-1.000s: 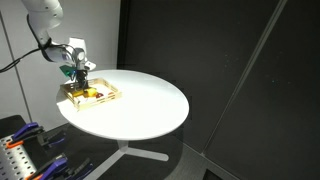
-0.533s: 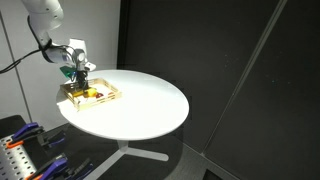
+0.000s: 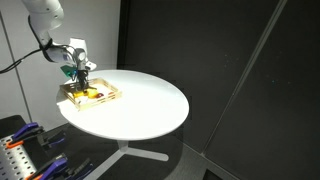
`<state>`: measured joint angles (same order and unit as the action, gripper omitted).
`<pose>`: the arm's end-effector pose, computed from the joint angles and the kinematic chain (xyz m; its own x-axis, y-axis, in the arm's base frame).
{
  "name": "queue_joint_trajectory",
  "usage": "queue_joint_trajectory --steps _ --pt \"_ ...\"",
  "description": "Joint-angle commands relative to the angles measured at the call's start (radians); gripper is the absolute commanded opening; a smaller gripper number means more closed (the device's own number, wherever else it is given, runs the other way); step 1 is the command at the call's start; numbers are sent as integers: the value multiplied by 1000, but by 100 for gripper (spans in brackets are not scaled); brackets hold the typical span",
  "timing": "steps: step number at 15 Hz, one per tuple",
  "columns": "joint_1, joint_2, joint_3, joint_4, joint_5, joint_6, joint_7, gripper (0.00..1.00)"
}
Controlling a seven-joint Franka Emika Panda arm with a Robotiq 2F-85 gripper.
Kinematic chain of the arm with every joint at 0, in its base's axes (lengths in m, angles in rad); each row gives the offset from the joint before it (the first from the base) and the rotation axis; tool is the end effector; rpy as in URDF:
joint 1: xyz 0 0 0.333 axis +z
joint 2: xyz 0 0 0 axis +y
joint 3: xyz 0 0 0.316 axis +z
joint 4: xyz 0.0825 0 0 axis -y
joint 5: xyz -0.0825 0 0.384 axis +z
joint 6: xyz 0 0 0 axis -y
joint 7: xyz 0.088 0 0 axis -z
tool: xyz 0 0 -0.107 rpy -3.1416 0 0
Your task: Remove the banana from the box
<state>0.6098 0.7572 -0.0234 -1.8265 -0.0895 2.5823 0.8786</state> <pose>0.5303 0.3549 0.1168 0.9772 -0.2072 0.0460 -0.2091 -0.9769 0.0437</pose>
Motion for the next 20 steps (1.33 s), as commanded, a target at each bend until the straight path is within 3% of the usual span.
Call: queue_joint_trajectory --steps 1,20 --pt "1 -22 -4 20 -25 -43 -18 15" --pt "-50 -218 24 -21 -64 -161 -116 15"
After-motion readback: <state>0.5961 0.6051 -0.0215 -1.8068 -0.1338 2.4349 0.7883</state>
